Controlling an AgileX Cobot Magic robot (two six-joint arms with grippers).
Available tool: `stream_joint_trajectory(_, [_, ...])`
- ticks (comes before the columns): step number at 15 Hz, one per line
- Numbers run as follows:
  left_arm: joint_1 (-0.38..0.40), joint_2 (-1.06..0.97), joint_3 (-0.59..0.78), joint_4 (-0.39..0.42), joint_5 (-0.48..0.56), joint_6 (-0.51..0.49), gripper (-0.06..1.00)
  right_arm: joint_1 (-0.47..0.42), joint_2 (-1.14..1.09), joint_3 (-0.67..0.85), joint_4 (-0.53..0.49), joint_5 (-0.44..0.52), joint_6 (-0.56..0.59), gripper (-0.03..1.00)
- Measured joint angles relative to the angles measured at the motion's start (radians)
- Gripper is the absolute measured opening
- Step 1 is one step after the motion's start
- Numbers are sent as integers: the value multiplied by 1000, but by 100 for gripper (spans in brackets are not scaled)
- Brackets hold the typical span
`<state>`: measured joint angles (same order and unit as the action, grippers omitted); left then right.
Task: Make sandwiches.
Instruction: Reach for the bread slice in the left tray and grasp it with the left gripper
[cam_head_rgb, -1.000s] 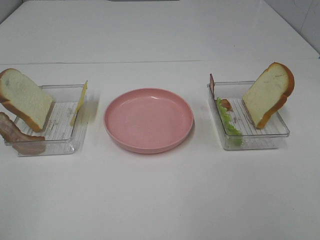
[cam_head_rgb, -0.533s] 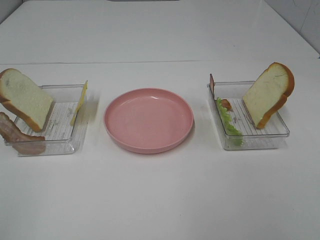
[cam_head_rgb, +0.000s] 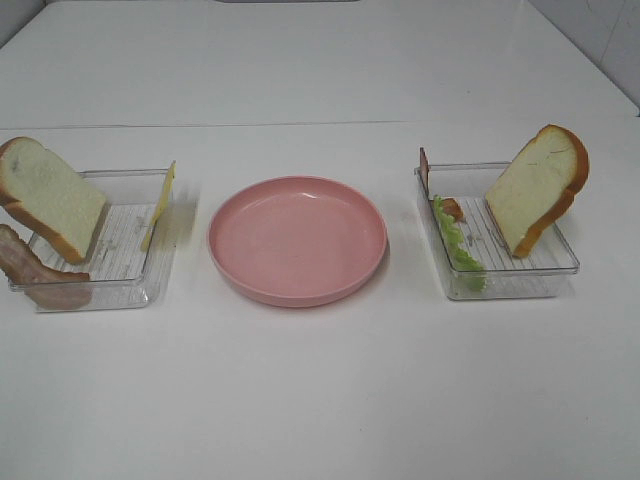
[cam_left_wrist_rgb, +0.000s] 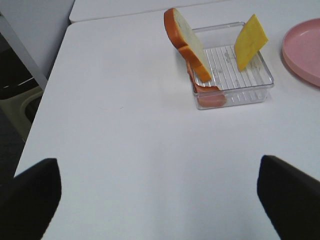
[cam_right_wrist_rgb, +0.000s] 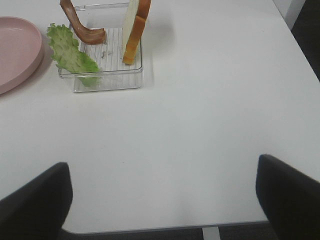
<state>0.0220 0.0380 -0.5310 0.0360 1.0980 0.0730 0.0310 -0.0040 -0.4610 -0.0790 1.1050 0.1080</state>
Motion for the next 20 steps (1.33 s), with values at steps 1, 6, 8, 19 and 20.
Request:
stream_joint_trajectory(1, [0, 31, -18, 0, 18, 0, 99, 0, 0, 0, 0, 0, 0, 96])
stream_joint_trajectory(6, [0, 683, -404, -4, 120, 0, 99, 0, 0, 0, 0, 0, 0, 96])
stream_joint_trajectory(8, [0, 949, -558, 10, 118, 1, 99, 0, 0, 0, 0, 0, 0, 96])
stream_joint_trajectory(19, [34, 1955, -1266, -137, 114, 132, 98, 0, 0, 0, 0, 0, 0, 96])
stream_joint_trajectory(20, [59, 1987, -1277, -179, 114, 147, 98, 0, 0, 0, 0, 0, 0, 96])
